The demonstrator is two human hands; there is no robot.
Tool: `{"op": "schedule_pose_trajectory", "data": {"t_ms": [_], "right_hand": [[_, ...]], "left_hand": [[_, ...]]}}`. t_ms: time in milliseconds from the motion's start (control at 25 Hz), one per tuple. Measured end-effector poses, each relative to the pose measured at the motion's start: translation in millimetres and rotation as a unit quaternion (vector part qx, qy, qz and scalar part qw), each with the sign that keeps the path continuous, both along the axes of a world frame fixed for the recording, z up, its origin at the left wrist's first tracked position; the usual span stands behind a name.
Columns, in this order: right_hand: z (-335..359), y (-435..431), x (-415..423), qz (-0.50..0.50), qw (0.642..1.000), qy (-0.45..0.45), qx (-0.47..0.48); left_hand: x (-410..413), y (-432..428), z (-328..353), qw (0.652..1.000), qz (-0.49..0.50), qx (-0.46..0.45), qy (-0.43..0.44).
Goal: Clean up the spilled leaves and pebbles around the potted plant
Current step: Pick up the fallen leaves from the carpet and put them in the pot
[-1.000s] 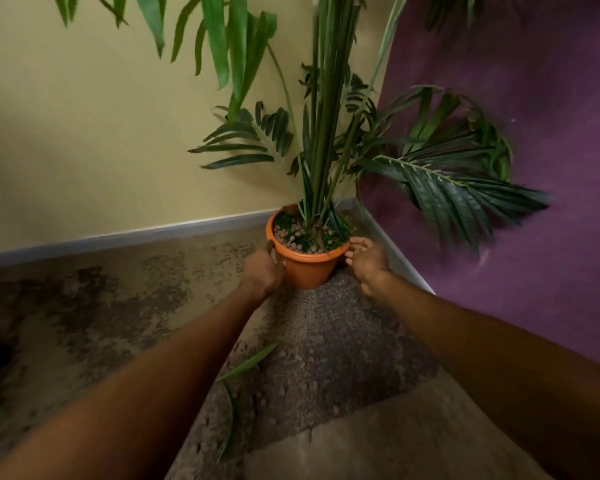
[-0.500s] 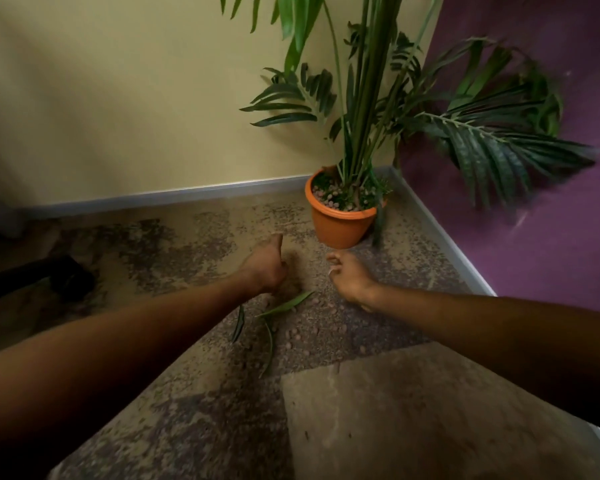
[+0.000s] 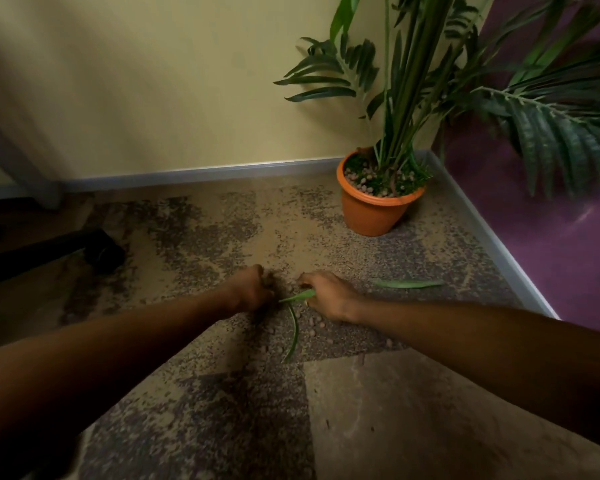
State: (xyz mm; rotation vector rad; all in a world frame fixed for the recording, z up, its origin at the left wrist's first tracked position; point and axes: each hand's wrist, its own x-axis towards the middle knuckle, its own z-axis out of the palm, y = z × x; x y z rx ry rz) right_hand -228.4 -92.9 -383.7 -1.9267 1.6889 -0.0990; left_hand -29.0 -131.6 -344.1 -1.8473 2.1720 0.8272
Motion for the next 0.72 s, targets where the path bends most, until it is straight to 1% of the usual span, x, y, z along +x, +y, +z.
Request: {"op": "schedule_pose_trajectory", "data": {"t_ms": [160, 240, 320, 400, 480, 560, 720], "right_hand": [[3.9, -14.8, -17.2, -0.051, 0.993, 0.084, -0.073], [11.0, -22.8, -36.2, -0.066, 0.983, 0.147, -0.086], [16.7, -29.5, -57.9, -0.055, 0.970, 0.229, -0.056], [22.4, -30.0, -77.1, -0.058, 0.957, 0.285, 0.004], [22.9, -27.1, -92.3, -0.061, 0.951, 0.300, 0.052], [19.6, -22.9, -101.2, -0.049, 0.954, 0.287, 0.075], [18.0, -20.2, -104.8, -0.024, 0.960, 0.274, 0.054]], "left_hand": [[1.1, -3.1, -12.0, 1.000, -0.014, -0.002, -0.025], [-0.6, -5.4, -18.9, 0.999, -0.021, -0.002, -0.035], [-3.2, -8.4, -23.6, 0.999, -0.022, 0.000, -0.042], [-7.1, -10.6, -27.0, 0.998, -0.027, 0.000, -0.052], [-9.5, -11.4, -30.1, 0.998, -0.031, -0.004, -0.057], [-9.3, -11.6, -33.3, 0.998, -0.037, -0.007, -0.050], [-8.6, -13.8, -36.3, 0.999, -0.040, -0.017, -0.022]]}}
